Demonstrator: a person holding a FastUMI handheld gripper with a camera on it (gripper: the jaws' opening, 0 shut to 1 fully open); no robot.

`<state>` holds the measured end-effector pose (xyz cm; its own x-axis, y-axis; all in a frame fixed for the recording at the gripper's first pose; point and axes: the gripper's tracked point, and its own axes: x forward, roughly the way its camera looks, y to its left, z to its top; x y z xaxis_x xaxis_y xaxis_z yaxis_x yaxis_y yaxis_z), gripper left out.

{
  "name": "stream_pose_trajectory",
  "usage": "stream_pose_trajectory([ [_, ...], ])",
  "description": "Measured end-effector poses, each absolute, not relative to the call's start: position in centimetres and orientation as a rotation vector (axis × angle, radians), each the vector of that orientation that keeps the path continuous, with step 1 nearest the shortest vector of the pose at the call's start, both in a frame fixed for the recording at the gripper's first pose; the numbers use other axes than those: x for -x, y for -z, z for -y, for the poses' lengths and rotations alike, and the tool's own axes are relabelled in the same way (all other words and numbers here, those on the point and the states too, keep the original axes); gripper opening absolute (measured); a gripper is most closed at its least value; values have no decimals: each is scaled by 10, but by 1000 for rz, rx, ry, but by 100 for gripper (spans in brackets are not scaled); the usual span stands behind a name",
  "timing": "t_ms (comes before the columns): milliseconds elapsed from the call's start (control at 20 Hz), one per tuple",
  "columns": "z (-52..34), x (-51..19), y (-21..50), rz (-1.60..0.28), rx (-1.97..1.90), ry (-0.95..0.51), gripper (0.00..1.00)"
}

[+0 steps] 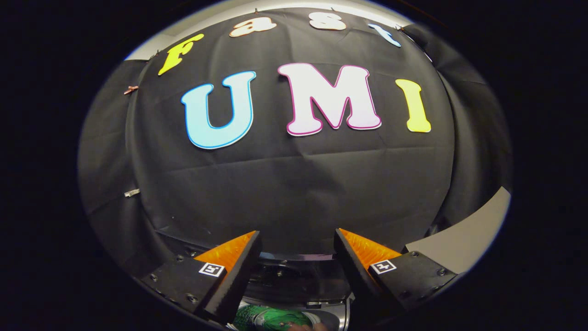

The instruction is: Put the clothes into the washing machine and then close the washing machine lid.

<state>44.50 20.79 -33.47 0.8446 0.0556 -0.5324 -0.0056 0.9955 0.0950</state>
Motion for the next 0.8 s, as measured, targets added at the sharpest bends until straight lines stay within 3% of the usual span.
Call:
stream_pose_trajectory([
  [800, -206, -437, 339, -633, -46, -41, 100],
])
